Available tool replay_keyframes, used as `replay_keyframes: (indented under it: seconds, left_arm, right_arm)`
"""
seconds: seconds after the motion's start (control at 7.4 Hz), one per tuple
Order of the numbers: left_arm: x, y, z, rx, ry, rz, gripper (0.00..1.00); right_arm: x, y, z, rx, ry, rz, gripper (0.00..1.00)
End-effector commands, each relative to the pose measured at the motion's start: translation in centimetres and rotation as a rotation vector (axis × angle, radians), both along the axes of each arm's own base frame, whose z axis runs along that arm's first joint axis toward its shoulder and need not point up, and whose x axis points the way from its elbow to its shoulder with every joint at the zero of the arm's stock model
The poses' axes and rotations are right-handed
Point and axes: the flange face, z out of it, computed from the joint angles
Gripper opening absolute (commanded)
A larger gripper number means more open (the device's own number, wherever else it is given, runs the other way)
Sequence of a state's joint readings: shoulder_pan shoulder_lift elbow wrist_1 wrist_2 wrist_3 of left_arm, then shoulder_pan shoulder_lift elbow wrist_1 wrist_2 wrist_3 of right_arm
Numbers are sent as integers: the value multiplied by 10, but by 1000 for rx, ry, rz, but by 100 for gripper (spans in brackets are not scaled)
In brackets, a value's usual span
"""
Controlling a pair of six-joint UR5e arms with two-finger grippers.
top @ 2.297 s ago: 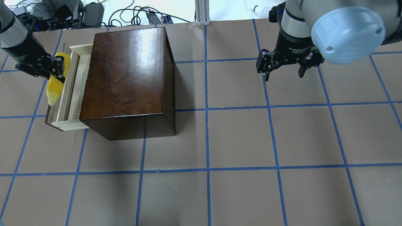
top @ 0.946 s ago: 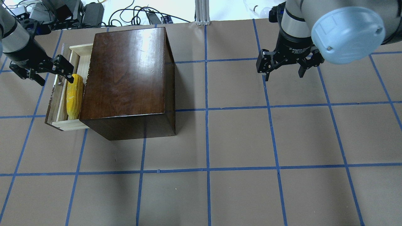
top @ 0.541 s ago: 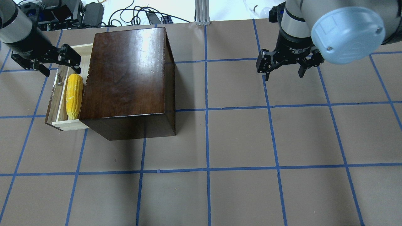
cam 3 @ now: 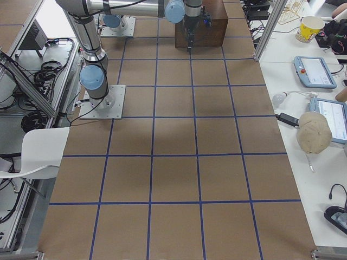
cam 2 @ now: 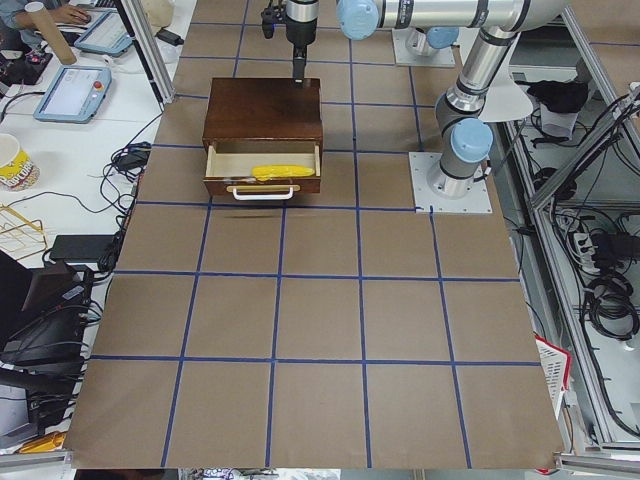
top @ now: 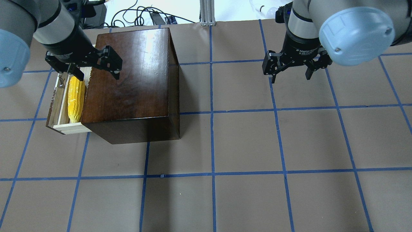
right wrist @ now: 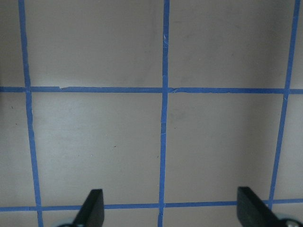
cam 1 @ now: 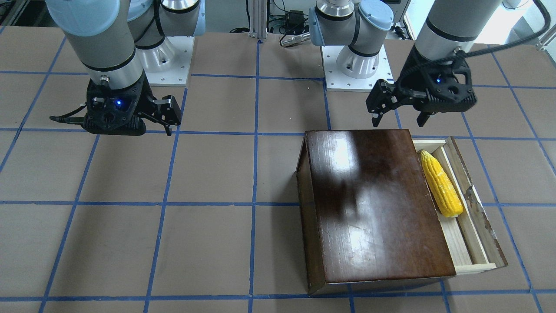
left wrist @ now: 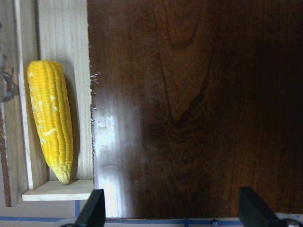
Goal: Open drawer and put corn inside
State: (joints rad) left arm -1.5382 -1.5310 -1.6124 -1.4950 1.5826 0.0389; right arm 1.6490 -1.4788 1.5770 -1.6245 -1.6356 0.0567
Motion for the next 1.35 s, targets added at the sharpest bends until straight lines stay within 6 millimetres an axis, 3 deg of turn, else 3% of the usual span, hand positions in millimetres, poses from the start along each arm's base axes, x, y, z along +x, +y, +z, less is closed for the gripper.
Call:
replay_keyframes:
  seconds: [0.0, 0.27, 1.22]
  left_arm:
    - [-21, 12, 19, 2, 5, -29, 100]
    - [-22, 8, 41, 48, 0, -43, 100]
    - [-20, 18, 49, 43, -5, -43, 100]
  right_arm:
    - [0, 0, 0, 0, 1, 0, 100]
    - [0, 0, 0, 0, 3, 0, 100]
    - [0, 0, 0, 0, 3, 0, 100]
